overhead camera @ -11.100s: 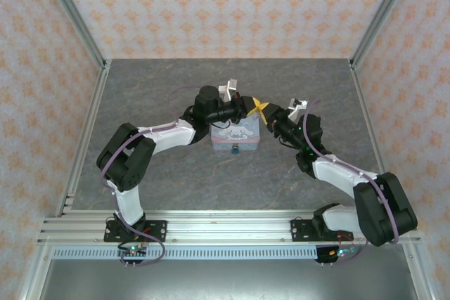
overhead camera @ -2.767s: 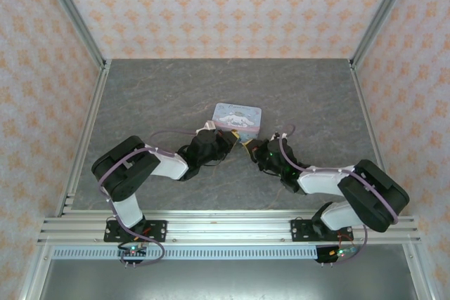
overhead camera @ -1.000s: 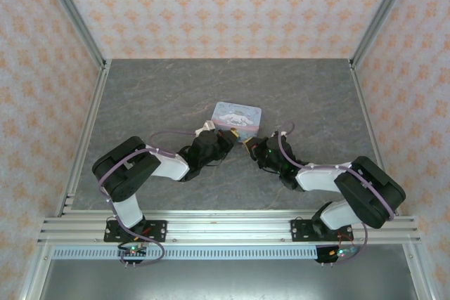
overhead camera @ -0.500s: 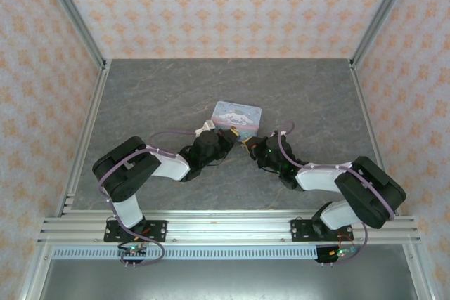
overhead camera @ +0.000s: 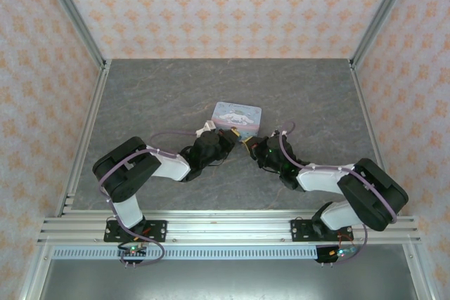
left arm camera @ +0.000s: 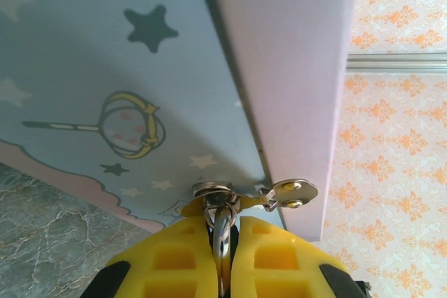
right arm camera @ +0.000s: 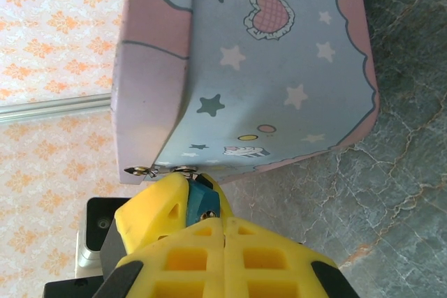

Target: Unlock a padlock with a key

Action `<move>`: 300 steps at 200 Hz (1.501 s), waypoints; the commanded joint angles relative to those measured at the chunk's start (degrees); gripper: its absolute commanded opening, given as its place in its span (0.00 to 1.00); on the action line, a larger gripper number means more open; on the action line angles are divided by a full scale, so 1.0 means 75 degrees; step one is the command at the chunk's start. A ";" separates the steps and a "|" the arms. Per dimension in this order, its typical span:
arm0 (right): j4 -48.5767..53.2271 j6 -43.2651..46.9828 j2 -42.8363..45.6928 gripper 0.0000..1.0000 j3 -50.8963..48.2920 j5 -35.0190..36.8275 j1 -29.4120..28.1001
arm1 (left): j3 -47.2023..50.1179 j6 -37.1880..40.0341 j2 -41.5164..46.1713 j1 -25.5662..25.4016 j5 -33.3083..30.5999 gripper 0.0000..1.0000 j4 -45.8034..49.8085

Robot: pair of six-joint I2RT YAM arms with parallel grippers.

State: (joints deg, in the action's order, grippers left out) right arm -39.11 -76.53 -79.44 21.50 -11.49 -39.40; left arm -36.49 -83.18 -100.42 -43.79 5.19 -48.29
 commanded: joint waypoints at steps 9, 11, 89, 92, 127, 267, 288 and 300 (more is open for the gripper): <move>-0.0795 0.0009 -0.0082 0.00 -0.0111 0.0344 -0.0015 | -0.0105 -0.0397 0.0055 -0.0130 0.0000 0.00 -0.0583; -0.0796 0.0009 -0.0083 0.00 -0.0121 0.0359 -0.0010 | -0.0098 -0.0433 0.0045 -0.0136 0.0008 0.00 -0.0613; -0.1036 0.0056 -0.0368 0.00 -0.0112 0.0311 0.0062 | -0.0114 -0.0983 0.0105 -0.0195 0.0022 0.00 -0.1205; -0.1048 0.0057 -0.0379 0.00 -0.0102 0.0298 0.0060 | -0.0121 -0.0980 0.0116 -0.0193 0.0015 0.00 -0.1193; -0.1066 0.0079 -0.0472 0.00 0.0037 0.0227 0.0125 | -0.0133 -0.0904 0.0174 -0.0187 0.0014 0.00 -0.1014; -0.2669 -0.0589 -0.1872 0.00 0.0808 -0.0355 0.0255 | -0.0432 -0.1469 -0.0777 -0.0701 -0.0036 0.00 -0.1736; -0.2719 -0.0633 -0.1947 0.00 0.0790 -0.0325 0.0261 | -0.0321 -0.1470 -0.0778 -0.0710 -0.0154 0.00 -0.1729; -0.2695 -0.0659 -0.1970 0.00 0.0796 -0.0275 0.0266 | -0.0245 -0.1466 -0.0787 -0.0704 -0.0233 0.00 -0.1761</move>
State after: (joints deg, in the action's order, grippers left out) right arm -52.34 -80.42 -93.30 24.45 -13.13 -37.06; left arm -37.26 -93.65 -106.56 -45.04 -2.28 -54.98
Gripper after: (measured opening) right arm 0.042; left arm 0.066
